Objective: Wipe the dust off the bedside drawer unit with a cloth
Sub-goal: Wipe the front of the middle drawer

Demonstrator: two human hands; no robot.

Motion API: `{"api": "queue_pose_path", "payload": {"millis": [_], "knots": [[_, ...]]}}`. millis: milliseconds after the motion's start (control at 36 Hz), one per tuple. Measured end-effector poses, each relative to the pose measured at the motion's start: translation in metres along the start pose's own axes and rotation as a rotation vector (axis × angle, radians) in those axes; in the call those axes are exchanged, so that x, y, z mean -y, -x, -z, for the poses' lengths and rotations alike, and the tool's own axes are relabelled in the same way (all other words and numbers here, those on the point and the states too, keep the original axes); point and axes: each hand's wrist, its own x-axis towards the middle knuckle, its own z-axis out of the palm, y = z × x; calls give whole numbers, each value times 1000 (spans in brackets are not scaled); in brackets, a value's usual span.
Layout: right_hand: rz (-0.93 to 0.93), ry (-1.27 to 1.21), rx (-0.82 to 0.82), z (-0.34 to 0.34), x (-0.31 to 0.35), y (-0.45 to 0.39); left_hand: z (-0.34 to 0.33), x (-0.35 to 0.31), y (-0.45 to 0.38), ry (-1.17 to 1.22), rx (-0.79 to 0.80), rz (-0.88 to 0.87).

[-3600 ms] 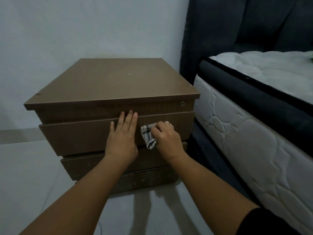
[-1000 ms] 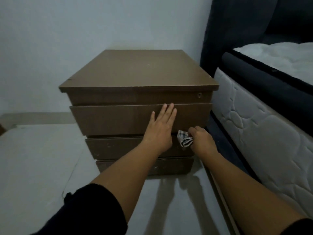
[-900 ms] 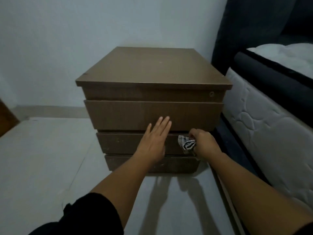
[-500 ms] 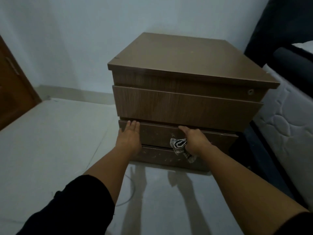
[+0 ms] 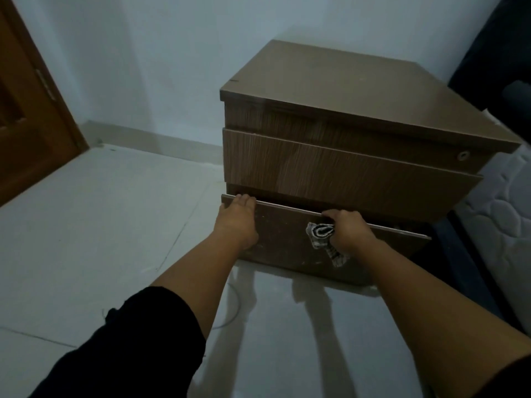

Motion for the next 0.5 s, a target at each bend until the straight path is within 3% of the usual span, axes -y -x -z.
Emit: {"api": "queue_pose_path", "payload": {"millis": [194, 361, 500], "knots": [[55, 50, 61, 28, 16, 11, 3, 7, 20, 13, 16, -15], [234, -49, -63, 50, 50, 17, 4, 24, 25, 252, 7, 48], [359, 8, -134, 38, 88, 17, 3, 42, 25, 302, 25, 115]]}}
